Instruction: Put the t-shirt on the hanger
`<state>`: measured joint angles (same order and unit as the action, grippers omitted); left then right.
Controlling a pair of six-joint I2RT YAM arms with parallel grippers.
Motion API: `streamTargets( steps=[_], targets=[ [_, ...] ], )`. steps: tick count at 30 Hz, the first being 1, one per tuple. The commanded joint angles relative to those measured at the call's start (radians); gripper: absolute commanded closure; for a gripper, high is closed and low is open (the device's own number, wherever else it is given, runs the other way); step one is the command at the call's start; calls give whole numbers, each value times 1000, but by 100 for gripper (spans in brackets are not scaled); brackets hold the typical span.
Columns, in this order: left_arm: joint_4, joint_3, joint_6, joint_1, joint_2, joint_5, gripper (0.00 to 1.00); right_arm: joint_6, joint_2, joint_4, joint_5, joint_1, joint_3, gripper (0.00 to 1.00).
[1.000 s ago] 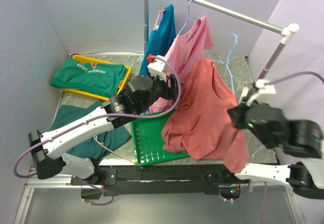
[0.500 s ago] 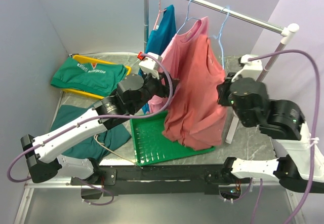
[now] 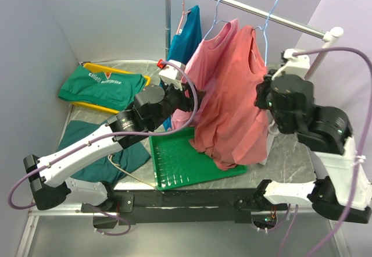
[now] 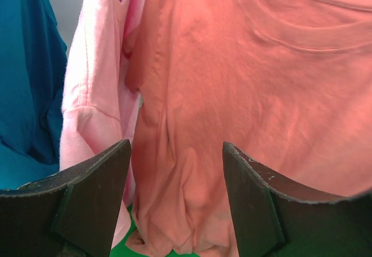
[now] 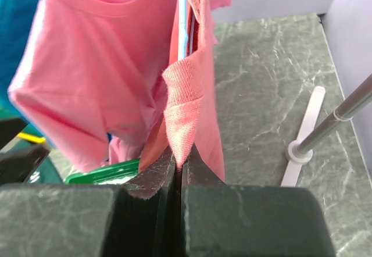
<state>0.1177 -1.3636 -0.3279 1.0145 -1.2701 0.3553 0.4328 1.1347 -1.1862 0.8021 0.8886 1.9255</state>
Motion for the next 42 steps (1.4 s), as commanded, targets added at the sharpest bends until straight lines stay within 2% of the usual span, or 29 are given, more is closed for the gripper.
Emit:
streamTargets(
  steps=[1,4,16,19,20,25,26,29,32,35,37,40,42],
  targets=[
    [-13,-6,-7,-7,38,-1,30,-34,20,118,-38,-82,-9,100],
    [-15,-2,-8,-7,46,1,30,-42,34,132,-76,-126,-26,100],
    [-12,47,-31,-10,86,1,30,-26,2,189,-153,-175,-161,100],
    [-10,66,-39,-10,103,-3,28,-23,-21,206,-185,-174,-189,87],
    [-9,69,-39,-10,107,-3,28,-25,-29,211,-196,-175,-197,76],
    [2,93,-49,-10,130,-12,26,-22,-97,227,-247,-174,-235,52],
    [3,96,-49,-11,141,-10,26,-11,-111,230,-254,-174,-246,44],
    [3,115,-56,-11,164,-15,25,30,-196,255,-294,-174,-339,34],
    [13,123,-53,-11,179,-10,25,87,-309,280,-329,-174,-468,26],
    [28,118,-43,-14,190,-12,24,90,-430,312,-455,-174,-559,22],
    [34,116,-40,-17,192,-13,24,83,-487,345,-591,-174,-598,21],
    [33,121,-46,-20,201,-16,23,95,-469,365,-769,-174,-655,20],
    [30,126,-51,-22,206,-21,23,116,-464,408,-799,-162,-760,23]
  ],
)
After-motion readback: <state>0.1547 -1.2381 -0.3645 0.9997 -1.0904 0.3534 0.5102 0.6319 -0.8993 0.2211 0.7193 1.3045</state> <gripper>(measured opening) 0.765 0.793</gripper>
